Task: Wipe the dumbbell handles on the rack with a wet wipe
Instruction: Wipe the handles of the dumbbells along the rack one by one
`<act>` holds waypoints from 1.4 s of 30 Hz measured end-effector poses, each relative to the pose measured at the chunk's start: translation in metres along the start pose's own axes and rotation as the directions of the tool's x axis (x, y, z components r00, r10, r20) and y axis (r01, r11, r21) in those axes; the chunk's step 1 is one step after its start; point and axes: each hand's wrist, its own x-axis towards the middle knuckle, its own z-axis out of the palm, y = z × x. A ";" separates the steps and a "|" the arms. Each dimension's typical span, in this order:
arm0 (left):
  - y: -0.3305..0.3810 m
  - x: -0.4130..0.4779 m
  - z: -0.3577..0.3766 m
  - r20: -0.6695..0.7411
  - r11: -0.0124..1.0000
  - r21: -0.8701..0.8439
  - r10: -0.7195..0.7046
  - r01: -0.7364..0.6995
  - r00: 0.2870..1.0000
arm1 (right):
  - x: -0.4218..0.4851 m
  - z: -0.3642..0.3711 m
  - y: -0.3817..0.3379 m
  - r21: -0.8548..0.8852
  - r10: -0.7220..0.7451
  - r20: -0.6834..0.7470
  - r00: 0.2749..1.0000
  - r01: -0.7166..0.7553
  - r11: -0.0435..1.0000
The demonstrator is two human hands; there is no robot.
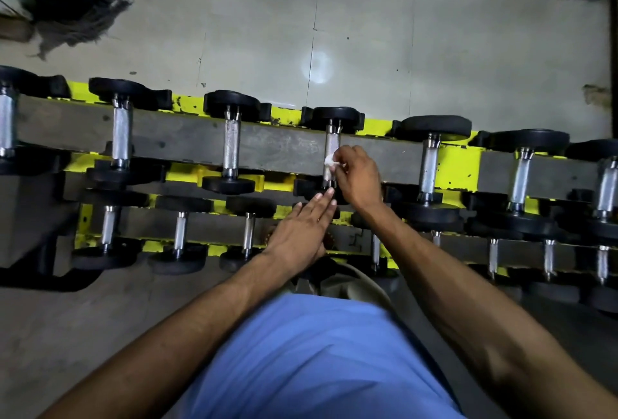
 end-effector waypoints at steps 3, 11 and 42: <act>0.000 -0.004 0.000 0.001 1.000 -0.005 0.004 -0.004 1.000 | -0.022 0.005 0.008 0.025 0.169 0.048 0.984 -0.170 0.985; -0.001 -0.006 -0.007 -0.003 0.999 -0.027 0.017 -0.017 1.000 | 0.063 0.014 0.010 0.609 0.582 0.193 0.790 -0.561 0.560; -0.011 -0.005 -0.002 -0.011 0.997 0.028 0.077 -0.076 0.997 | 0.058 -0.023 -0.019 -0.605 -0.324 0.355 0.877 0.480 0.635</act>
